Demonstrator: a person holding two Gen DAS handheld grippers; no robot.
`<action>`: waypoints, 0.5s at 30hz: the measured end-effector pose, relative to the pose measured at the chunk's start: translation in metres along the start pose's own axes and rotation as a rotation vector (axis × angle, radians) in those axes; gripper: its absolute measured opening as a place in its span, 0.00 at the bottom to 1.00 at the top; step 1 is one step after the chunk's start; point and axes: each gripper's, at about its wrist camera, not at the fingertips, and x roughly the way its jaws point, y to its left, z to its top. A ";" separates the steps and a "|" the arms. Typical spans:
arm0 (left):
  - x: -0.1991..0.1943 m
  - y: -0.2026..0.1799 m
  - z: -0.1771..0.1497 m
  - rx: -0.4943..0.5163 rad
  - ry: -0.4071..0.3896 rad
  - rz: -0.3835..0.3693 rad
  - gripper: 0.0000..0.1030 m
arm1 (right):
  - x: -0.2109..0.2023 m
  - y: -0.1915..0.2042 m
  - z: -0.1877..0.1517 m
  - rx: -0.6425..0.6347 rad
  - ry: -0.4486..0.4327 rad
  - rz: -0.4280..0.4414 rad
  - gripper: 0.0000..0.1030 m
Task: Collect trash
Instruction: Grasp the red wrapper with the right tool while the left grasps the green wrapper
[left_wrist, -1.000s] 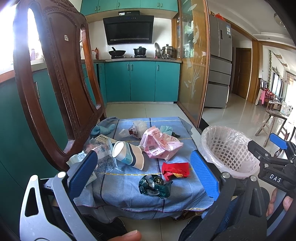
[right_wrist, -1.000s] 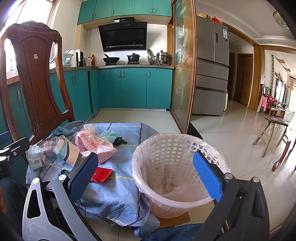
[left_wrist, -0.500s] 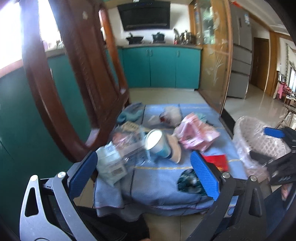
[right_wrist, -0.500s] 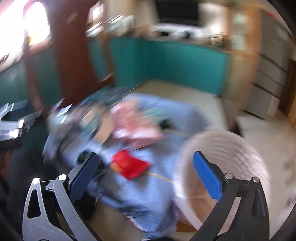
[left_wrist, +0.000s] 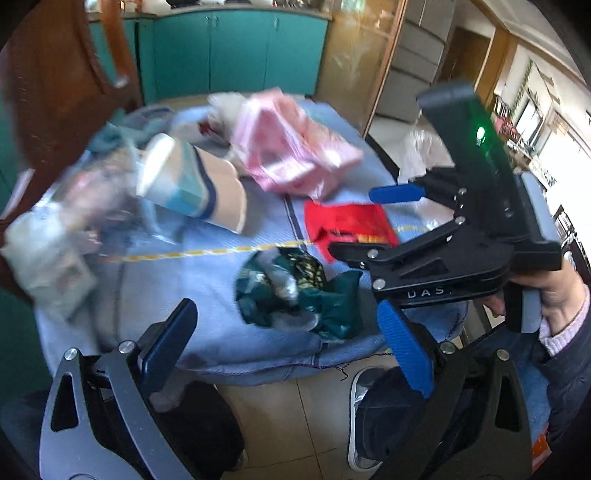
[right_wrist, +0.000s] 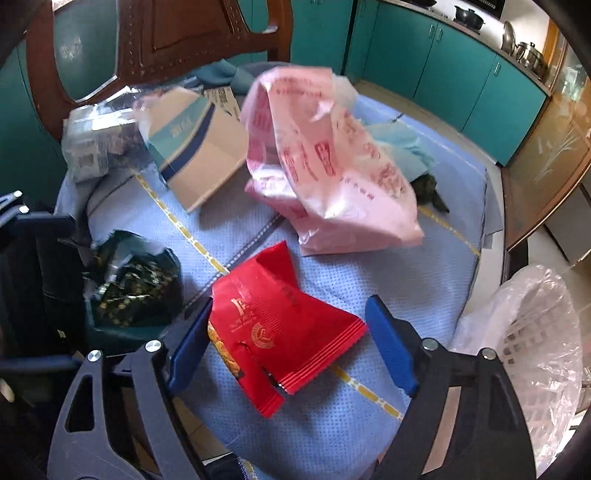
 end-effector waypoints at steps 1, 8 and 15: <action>0.006 -0.001 0.000 0.003 0.012 0.004 0.91 | 0.003 0.000 -0.002 0.003 0.002 0.004 0.67; 0.017 0.004 0.006 0.001 0.027 0.011 0.69 | 0.000 -0.015 -0.007 0.055 -0.017 0.037 0.32; 0.018 0.010 0.009 -0.024 -0.002 0.003 0.57 | -0.016 -0.018 -0.008 0.101 -0.074 0.078 0.26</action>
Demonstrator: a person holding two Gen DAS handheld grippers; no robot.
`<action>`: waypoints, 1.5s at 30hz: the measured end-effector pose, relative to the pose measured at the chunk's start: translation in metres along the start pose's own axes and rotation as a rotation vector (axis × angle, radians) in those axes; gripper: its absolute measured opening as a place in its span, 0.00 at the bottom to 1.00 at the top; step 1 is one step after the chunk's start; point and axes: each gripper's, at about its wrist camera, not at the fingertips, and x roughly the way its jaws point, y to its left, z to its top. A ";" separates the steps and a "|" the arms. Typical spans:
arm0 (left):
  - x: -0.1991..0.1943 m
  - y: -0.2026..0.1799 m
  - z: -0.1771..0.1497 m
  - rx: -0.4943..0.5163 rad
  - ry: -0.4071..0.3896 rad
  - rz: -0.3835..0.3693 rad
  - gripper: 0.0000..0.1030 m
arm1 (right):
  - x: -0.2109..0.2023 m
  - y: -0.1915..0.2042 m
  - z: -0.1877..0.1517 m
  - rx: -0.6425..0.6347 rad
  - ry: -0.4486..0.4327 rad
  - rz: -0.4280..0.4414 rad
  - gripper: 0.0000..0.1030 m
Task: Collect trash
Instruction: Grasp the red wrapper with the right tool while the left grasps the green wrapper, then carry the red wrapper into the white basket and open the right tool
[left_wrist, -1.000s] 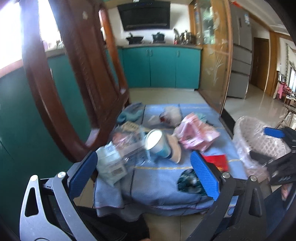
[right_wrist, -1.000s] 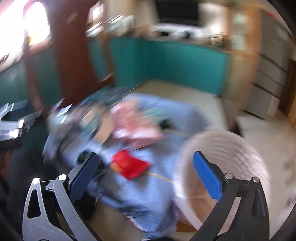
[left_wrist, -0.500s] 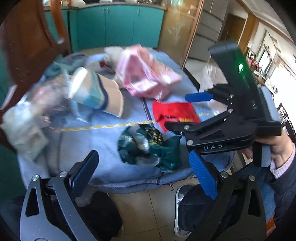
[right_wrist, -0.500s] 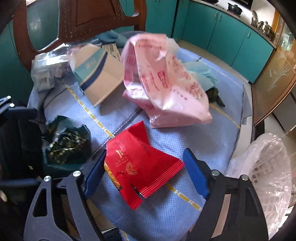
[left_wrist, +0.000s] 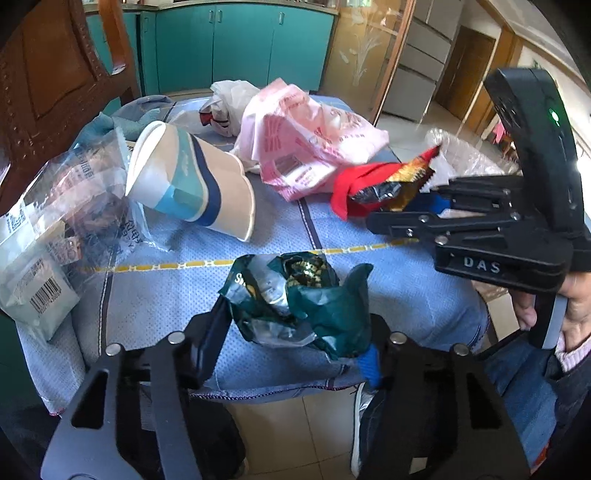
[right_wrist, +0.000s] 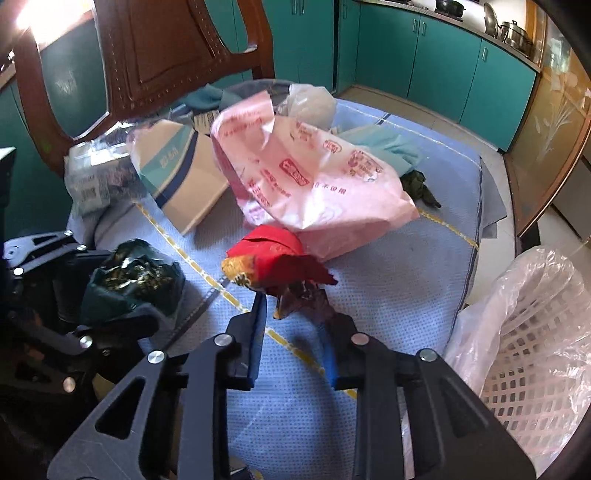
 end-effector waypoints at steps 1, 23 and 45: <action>-0.002 0.002 0.000 -0.008 -0.008 0.002 0.57 | 0.000 0.000 0.001 0.005 -0.004 0.005 0.26; -0.053 -0.036 0.030 0.059 -0.228 0.035 0.56 | -0.109 -0.080 -0.036 0.272 -0.333 -0.160 0.25; -0.035 -0.108 0.067 0.172 -0.259 -0.135 0.56 | -0.165 -0.140 -0.086 0.660 -0.560 -0.385 0.80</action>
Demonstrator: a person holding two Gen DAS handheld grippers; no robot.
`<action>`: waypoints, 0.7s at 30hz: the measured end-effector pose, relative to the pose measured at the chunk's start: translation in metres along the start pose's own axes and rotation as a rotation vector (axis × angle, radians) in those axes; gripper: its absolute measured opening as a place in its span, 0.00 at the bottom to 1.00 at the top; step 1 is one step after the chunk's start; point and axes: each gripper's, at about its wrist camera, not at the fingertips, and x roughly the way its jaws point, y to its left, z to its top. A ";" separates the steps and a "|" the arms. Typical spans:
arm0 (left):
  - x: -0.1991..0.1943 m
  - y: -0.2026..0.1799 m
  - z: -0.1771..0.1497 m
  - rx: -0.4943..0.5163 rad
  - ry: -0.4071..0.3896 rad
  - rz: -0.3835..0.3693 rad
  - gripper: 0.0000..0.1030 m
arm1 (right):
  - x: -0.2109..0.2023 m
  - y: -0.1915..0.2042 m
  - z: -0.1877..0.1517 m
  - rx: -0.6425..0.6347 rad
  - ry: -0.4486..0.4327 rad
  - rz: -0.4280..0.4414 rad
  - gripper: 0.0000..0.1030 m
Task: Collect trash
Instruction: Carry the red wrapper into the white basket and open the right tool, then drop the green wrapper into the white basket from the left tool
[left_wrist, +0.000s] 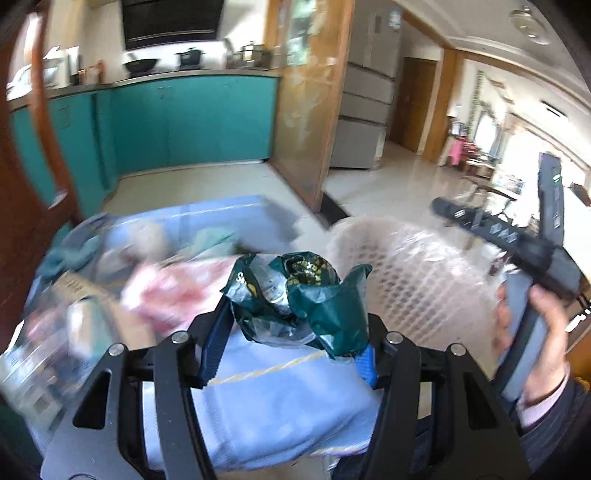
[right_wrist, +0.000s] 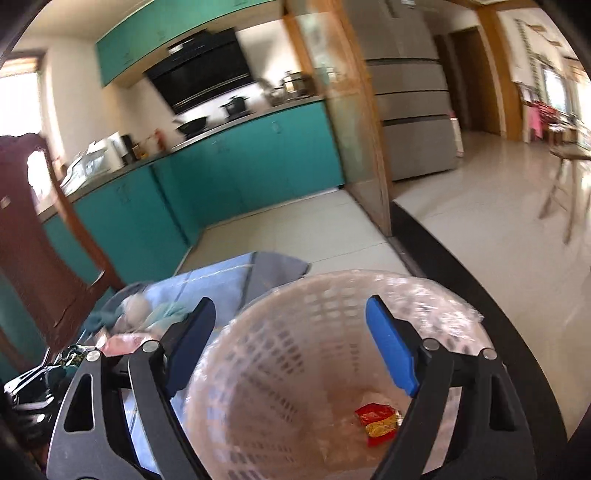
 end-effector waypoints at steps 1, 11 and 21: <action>0.006 -0.008 0.003 0.013 0.000 -0.018 0.56 | 0.000 -0.005 0.000 0.014 -0.007 -0.030 0.80; 0.073 -0.090 0.001 0.175 0.061 -0.172 0.92 | -0.013 -0.052 0.001 0.170 -0.073 -0.166 0.82; 0.017 0.000 -0.028 0.108 -0.047 0.341 0.91 | -0.004 -0.030 -0.002 0.083 -0.049 -0.101 0.84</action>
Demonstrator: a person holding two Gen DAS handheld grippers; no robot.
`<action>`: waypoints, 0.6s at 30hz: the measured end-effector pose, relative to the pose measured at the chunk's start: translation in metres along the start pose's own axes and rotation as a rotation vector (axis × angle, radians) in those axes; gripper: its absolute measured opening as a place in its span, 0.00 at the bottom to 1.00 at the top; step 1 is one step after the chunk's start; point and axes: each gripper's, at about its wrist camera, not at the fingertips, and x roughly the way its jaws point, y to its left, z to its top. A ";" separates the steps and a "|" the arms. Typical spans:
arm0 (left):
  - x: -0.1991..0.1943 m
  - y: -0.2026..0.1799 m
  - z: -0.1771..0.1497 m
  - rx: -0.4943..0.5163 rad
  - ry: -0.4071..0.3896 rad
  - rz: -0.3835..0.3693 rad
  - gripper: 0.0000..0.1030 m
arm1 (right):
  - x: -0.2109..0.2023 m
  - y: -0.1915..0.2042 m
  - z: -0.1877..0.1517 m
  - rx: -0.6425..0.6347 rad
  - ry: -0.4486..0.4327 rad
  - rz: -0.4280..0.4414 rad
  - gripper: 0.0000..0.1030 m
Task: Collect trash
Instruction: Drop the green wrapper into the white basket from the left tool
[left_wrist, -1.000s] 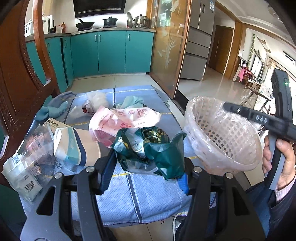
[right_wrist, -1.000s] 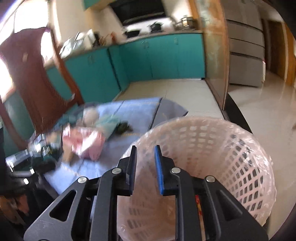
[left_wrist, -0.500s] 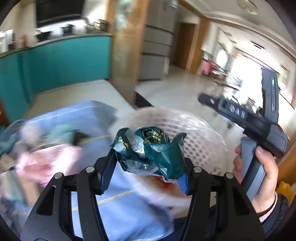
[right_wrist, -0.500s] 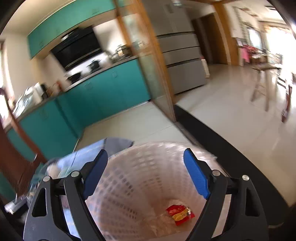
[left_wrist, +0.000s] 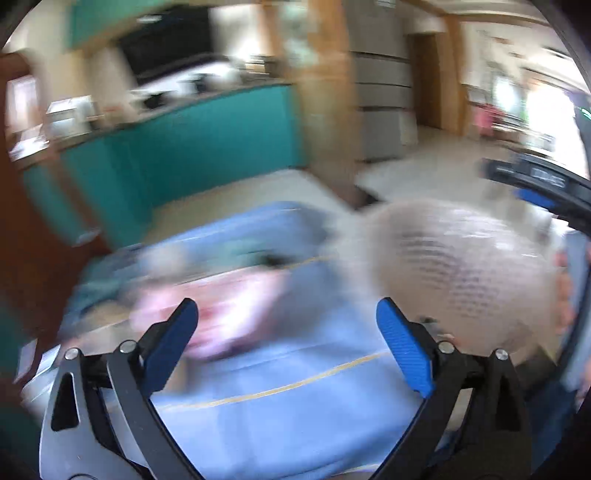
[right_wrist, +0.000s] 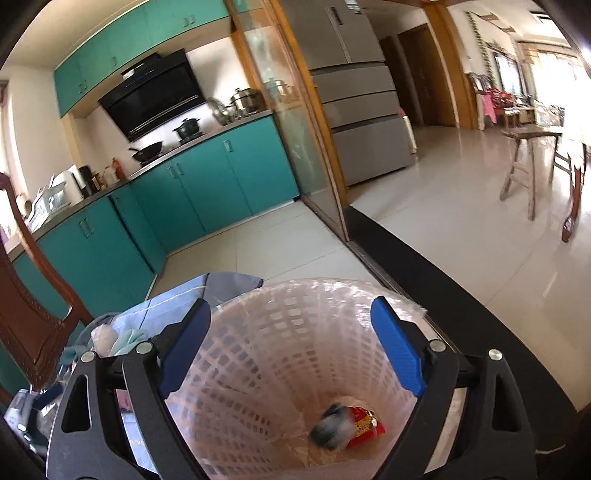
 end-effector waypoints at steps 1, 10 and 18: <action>-0.005 0.017 -0.006 -0.029 0.000 0.041 0.91 | 0.001 0.003 -0.001 -0.011 0.002 0.006 0.84; -0.033 0.173 -0.082 -0.327 0.132 0.380 0.87 | 0.010 0.064 -0.015 -0.183 0.049 0.150 0.84; -0.009 0.204 -0.114 -0.441 0.224 0.254 0.46 | 0.017 0.132 -0.044 -0.353 0.099 0.241 0.84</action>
